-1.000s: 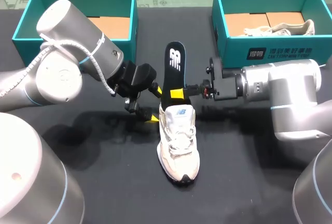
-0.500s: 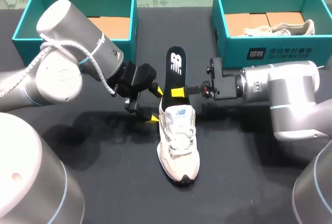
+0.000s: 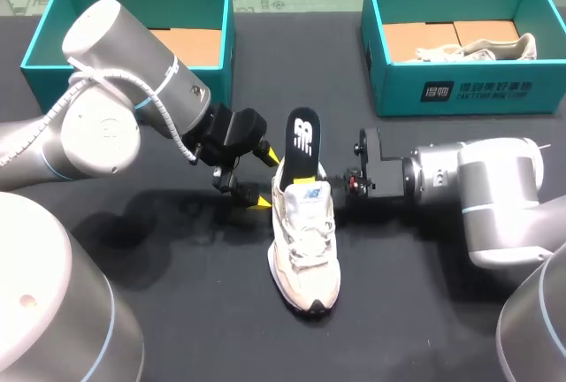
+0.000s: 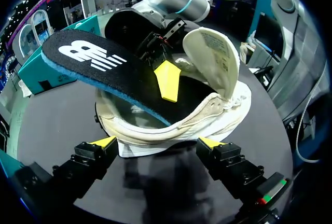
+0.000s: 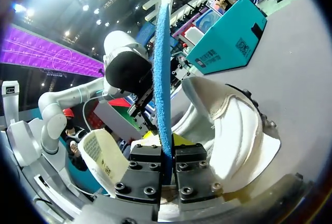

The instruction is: Take the shoe out of the shoebox, open the shoe tongue, remove and reinsert the insole, then place the shoe into the shoebox

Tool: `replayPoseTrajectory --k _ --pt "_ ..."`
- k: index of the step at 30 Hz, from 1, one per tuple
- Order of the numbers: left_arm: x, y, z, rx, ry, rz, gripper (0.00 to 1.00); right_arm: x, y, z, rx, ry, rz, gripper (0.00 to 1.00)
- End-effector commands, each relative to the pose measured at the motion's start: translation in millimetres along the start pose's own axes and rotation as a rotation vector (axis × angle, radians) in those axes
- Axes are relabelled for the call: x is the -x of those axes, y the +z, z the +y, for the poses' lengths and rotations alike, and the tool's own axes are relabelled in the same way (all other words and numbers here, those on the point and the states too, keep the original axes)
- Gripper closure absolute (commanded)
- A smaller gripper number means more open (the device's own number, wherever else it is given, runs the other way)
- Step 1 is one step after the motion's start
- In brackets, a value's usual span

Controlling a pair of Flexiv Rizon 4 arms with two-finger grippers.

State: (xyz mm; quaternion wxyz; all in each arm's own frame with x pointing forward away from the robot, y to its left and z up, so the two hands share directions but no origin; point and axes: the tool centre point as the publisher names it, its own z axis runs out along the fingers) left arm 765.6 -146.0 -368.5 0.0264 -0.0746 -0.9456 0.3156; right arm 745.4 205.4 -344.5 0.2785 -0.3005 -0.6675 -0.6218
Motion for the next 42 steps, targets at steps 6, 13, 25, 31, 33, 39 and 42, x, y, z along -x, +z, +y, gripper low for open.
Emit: replayPoseTrajectory --k 6,13,25,31,33,39,42 --pt "0.3 1.4 -0.7 0.003 0.0 0.0 0.0 -10.3 4.8 5.3 -0.022 -0.05 0.001 0.64" --pt "0.3 1.4 -0.7 0.003 0.0 0.0 0.0 -13.1 6.2 23.1 -0.051 -0.097 -0.004 0.63" --pt "0.3 1.4 -0.7 0.003 0.0 0.0 0.0 -7.7 0.1 48.8 -0.047 -0.131 -0.02 0.71" --pt "0.3 1.4 -0.7 0.003 0.0 0.0 0.0 1.9 3.4 40.7 -0.04 -0.083 -0.005 1.0" --pt "0.3 1.4 -0.7 0.003 0.0 0.0 0.0 2.8 3.9 34.7 -0.039 -0.066 -0.001 1.0" --pt "0.3 1.4 -0.7 0.003 0.0 0.0 0.0 1.2 5.6 13.8 -0.028 -0.005 0.002 1.0" --pt "0.3 1.4 -0.7 0.003 0.0 0.0 0.0 -0.1 4.9 3.7 -0.02 0.018 -0.002 1.0"
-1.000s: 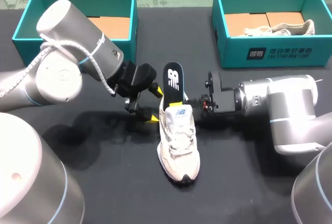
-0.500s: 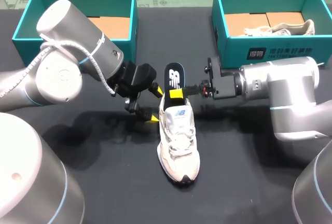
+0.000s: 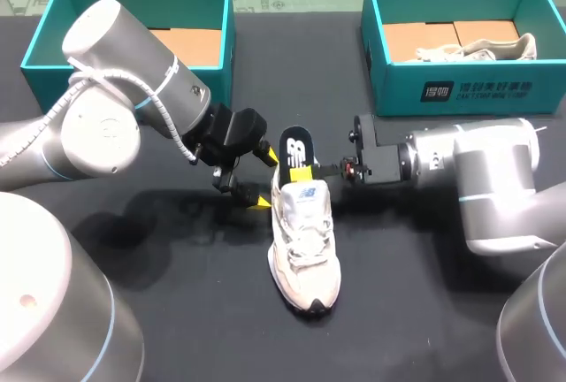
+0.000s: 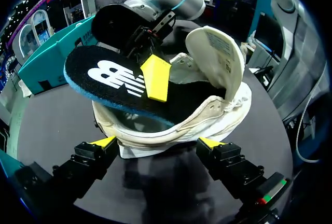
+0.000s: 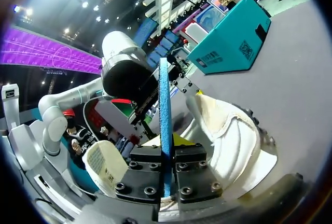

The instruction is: Take the shoe out of the shoebox, open the shoe tongue, remove and reinsert the insole, then place the shoe into the shoebox

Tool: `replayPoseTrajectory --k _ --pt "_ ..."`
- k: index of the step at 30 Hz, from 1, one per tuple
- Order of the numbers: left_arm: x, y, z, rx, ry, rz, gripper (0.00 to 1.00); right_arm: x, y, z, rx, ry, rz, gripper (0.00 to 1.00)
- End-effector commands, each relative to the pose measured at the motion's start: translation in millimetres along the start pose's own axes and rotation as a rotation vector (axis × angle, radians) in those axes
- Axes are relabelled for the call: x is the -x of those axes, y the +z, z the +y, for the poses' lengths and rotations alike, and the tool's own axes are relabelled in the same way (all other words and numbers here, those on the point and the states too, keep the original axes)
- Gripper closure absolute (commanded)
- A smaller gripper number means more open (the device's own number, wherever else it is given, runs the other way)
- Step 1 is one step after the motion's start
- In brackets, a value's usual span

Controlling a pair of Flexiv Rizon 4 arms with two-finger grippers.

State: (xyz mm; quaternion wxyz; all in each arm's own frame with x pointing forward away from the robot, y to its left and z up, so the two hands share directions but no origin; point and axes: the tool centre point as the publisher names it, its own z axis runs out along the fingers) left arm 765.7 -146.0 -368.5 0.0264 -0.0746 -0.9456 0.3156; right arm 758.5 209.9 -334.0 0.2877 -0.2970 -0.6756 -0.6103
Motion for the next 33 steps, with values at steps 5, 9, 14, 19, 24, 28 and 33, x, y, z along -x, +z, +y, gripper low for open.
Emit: replayPoseTrajectory --k 5,9,14,19,24,28,33 --pt "0.3 1.4 -0.7 0.003 0.0 0.0 0.0 -3.5 0.6 -25.0 0.015 0.036 -0.015 1.0" --pt "0.3 1.4 -0.7 0.003 0.0 0.0 0.0 -6.8 0.1 -20.2 0.015 0.017 -0.015 1.0" --pt "0.3 1.4 -0.7 0.003 0.0 0.0 0.0 -13.4 3.2 -1.9 -0.019 -0.04 -0.021 0.55" --pt "0.3 1.4 -0.7 0.003 0.0 0.0 0.0 -17.3 1.9 16.9 -0.045 -0.091 -0.031 0.56" --pt "0.3 1.4 -0.7 0.003 0.0 0.0 0.0 -13.8 -0.4 29.2 -0.056 -0.105 -0.039 0.66" --pt "0.3 1.4 -0.7 0.003 0.0 0.0 0.0 -8.7 -1.8 32.4 -0.057 -0.103 -0.044 0.99" --pt "0.3 1.4 -0.7 0.003 0.0 0.0 0.0 -1.1 -2.1 23.3 -0.053 -0.06 -0.043 1.0"
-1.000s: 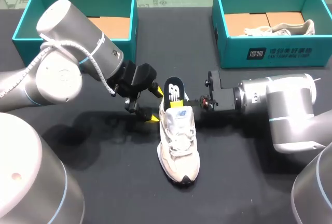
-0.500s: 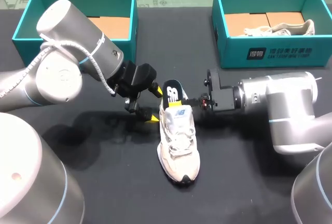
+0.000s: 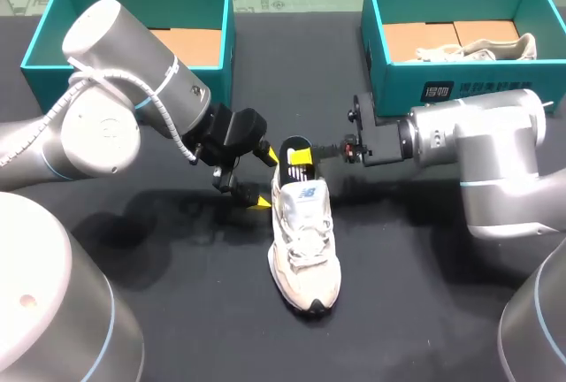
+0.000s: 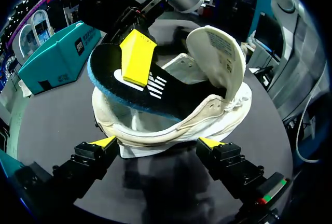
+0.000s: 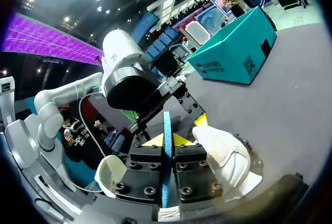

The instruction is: Take the shoe out of the shoebox, open the shoe tongue, remove and reinsert the insole, then place the shoe into the shoebox

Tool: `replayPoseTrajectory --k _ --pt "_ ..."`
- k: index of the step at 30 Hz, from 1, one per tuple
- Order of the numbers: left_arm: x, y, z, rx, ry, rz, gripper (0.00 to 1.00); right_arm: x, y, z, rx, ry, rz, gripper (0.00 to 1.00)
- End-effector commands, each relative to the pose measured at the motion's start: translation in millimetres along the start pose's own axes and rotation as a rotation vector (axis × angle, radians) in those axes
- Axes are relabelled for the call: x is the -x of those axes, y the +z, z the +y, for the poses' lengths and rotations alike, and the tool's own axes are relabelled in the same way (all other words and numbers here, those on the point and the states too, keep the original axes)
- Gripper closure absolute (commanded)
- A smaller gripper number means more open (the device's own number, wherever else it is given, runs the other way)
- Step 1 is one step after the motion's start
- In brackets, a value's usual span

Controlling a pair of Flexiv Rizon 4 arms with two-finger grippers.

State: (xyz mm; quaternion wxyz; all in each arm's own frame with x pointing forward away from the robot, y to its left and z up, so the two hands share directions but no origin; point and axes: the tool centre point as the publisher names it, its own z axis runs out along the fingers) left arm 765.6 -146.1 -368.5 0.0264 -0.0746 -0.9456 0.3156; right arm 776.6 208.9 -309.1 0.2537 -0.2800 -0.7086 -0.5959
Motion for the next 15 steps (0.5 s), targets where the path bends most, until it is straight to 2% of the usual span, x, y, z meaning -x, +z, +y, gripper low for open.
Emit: replayPoseTrajectory --k 1,9,12,15 --pt "0.3 1.4 -0.7 0.003 0.0 0.0 0.0 5.5 2.8 -10.5 -0.002 0.026 0.01 1.0" --pt "0.3 1.4 -0.7 0.003 0.0 0.0 0.0 1.8 6.6 -44.7 0.021 0.101 0.011 1.0" --pt "0.3 1.4 -0.7 0.003 0.0 0.0 0.0 -1.1 6.4 -50.0 0.027 0.108 0.011 1.0" --pt "0.3 1.4 -0.7 0.003 0.0 0.0 0.0 -4.2 6.3 -46.9 0.026 0.096 0.008 1.0"
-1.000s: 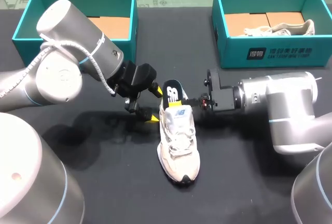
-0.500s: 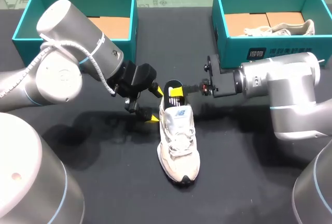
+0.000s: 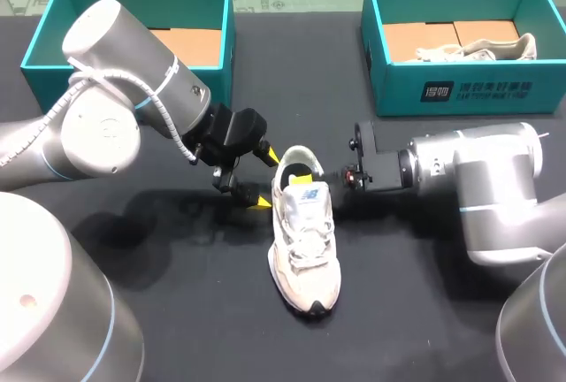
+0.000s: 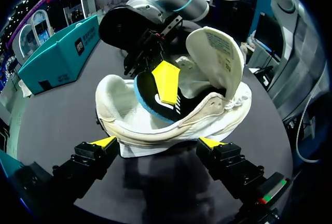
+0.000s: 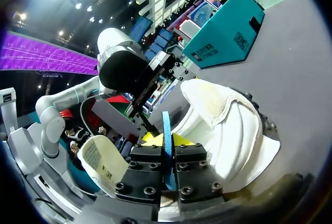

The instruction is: Take the shoe out of the shoebox, open the shoe tongue, remove and reinsert the insole, then place the shoe into the shoebox

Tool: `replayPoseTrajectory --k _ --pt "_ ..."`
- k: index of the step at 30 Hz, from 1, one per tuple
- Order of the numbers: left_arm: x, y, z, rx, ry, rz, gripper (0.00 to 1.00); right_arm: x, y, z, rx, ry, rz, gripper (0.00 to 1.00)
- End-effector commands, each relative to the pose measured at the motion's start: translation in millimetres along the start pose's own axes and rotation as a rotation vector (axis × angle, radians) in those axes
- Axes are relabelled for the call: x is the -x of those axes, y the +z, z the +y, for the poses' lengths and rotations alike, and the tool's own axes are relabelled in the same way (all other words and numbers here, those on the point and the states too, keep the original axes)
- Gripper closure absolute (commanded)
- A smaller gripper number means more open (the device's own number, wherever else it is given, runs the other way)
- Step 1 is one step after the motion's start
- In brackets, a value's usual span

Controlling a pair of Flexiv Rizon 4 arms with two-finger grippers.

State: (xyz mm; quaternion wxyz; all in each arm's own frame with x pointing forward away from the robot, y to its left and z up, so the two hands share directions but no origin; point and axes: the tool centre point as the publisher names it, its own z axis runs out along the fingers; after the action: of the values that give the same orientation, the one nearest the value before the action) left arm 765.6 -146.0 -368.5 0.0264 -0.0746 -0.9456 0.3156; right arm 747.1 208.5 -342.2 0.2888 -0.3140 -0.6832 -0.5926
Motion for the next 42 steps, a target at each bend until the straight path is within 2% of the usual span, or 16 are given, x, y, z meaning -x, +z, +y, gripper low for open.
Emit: replayPoseTrajectory --k 1,4,5,7,15,17,18,19,26,31,36,39,41,42 --pt "0.3 1.4 -0.7 0.003 0.0 0.0 0.0 -6.9 1.0 -0.8 0.0 -0.02 -0.013 0.89" --pt "0.3 1.4 -0.7 0.003 0.0 0.0 0.0 -9.7 2.2 9.4 -0.017 -0.051 -0.013 0.6" --pt "0.3 1.4 -0.7 0.003 0.0 0.0 0.0 -10.5 2.4 12.8 -0.024 -0.06 -0.016 0.54" --pt "0.3 1.4 -0.7 0.003 0.0 0.0 0.0 -12.7 2.2 20.4 -0.037 -0.082 -0.022 0.52" --pt "0.3 1.4 -0.7 0.003 0.0 0.0 0.0 -11.2 -2.8 41.4 -0.061 -0.12 -0.045 0.59" --pt "0.3 1.4 -0.7 0.003 0.0 0.0 0.0 -9.5 -2.6 42.4 -0.062 -0.12 -0.046 0.67" --pt "0.3 1.4 -0.7 0.003 0.0 0.0 0.0 -7.2 -2.6 42.1 -0.061 -0.114 -0.047 0.8" --pt "0.3 1.4 -0.7 0.003 0.0 0.0 0.0 -5.1 -2.7 41.0 -0.061 -0.106 -0.045 1.0" --pt "0.3 1.4 -0.7 0.003 0.0 0.0 0.0 3.7 1.5 18.2 -0.056 -0.036 -0.033 1.0" --pt "0.3 1.4 -0.7 0.003 0.0 0.0 0.0 2.5 4.2 -0.5 -0.04 0.002 -0.031 1.0" --pt "0.3 1.4 -0.7 0.003 0.0 0.0 0.0 -2.3 3.1 1.6 -0.03 -0.012 -0.037 1.0" --pt "0.3 1.4 -0.7 0.003 0.0 0.0 0.0 -6.7 2.7 11.9 -0.041 -0.045 -0.046 0.65" --pt "-0.2 -2.5 -1.2 0.0 0.008 0.001 0.0 -9.3 2.1 18.7 -0.053 -0.064 -0.054 0.53" --pt "-0.6 -4.1 -1.3 0.0 0.01 0.001 0.0 -10.9 1.8 21.9 -0.061 -0.075 -0.058 0.51"
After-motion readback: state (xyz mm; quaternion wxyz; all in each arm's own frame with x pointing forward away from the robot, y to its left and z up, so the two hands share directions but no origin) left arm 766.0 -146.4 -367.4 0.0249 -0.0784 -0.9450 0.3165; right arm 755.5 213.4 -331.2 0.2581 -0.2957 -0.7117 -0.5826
